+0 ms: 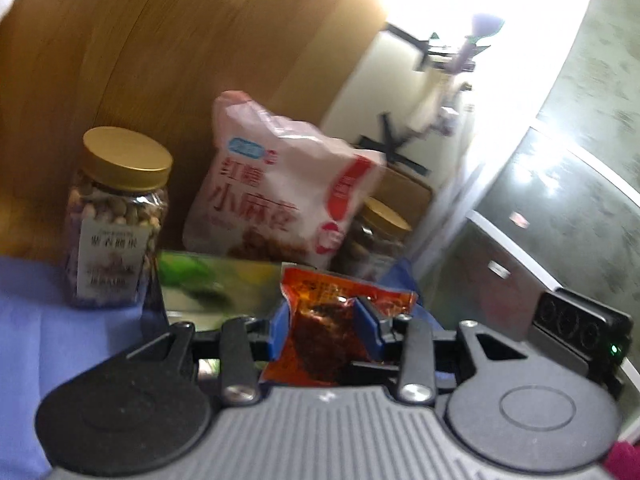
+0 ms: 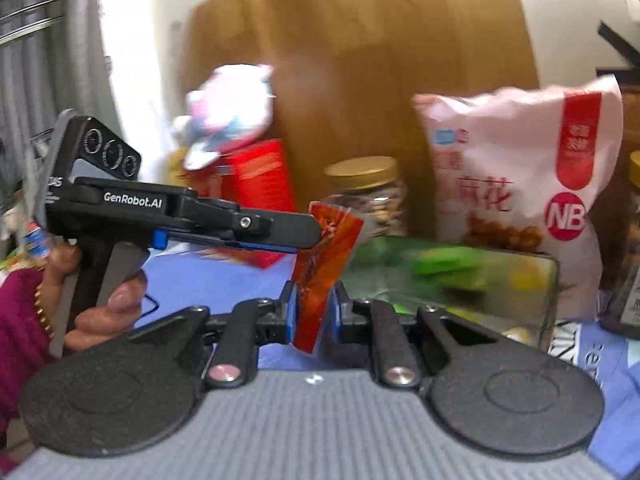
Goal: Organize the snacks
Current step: 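Drop the red packet into the tin from the left gripper, then grasp the pink candy stick box with the left gripper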
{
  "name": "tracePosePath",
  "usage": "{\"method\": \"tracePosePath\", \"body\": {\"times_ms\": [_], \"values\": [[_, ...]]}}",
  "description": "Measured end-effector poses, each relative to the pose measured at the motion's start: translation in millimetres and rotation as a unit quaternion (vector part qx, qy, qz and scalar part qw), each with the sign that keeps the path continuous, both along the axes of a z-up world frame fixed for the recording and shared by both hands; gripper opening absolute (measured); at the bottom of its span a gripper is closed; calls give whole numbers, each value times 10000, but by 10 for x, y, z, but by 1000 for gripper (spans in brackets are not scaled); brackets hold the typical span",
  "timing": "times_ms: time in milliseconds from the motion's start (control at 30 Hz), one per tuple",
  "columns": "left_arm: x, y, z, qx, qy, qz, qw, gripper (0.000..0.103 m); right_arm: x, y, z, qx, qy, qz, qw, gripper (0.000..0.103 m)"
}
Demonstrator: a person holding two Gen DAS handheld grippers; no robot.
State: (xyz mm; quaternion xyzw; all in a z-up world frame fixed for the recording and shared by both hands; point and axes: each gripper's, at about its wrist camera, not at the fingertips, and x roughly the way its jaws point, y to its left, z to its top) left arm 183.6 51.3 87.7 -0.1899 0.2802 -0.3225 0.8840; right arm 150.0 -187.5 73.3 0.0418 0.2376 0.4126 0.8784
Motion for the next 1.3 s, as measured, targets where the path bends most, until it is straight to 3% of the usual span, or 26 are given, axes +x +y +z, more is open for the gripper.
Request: {"method": "tracePosePath", "body": {"times_ms": [100,200,267,333,533,633,733,800,900,1000,1033,1200,1267,1300], "values": [[325,-29,-183,88,187,226,9995,36,293,104,-150,-223,64,-222,9995,20],[495,-48,-364,333,364,568,9972,38,439,218,-322,-630,-67,-455,9970,31],[558,-43,-444,442,453,709,9955,38,455,292,-408,-905,-284,-670,9932,58],[555,9,-461,349,470,765,9954,40,417,332,-456,-1056,-553,-942,9884,64],[189,217,-251,-23,116,801,9967,41,182,32,-304,-449,-770,-1213,9886,64],[-177,380,-209,-280,53,743,9968,45,-41,-179,-248,-156,-660,-635,9957,64],[-495,465,-259,-405,142,706,9966,45,-190,-216,-353,-632,-619,160,9960,64],[-713,500,-334,-497,264,680,9961,45,-225,-136,-506,-1282,-660,295,9891,64],[-960,506,-429,-518,434,647,9956,45,-179,-41,-680,-1851,-673,313,9799,64],[-1088,445,-445,-409,510,583,9962,45,-156,-86,-710,-1814,-612,384,9808,61],[-1112,420,-436,-358,533,547,9964,45,-148,-100,-701,-1796,-542,417,9814,56],[-1101,264,-374,-175,547,415,9975,45,-306,-89,-798,-2106,-499,631,9743,56],[-1047,183,-369,-105,632,418,9971,45,-391,-80,-819,-2269,-694,448,9704,42],[-1037,141,-374,-69,661,425,9969,45,-426,-93,-811,-2335,-730,352,9690,41]]}}
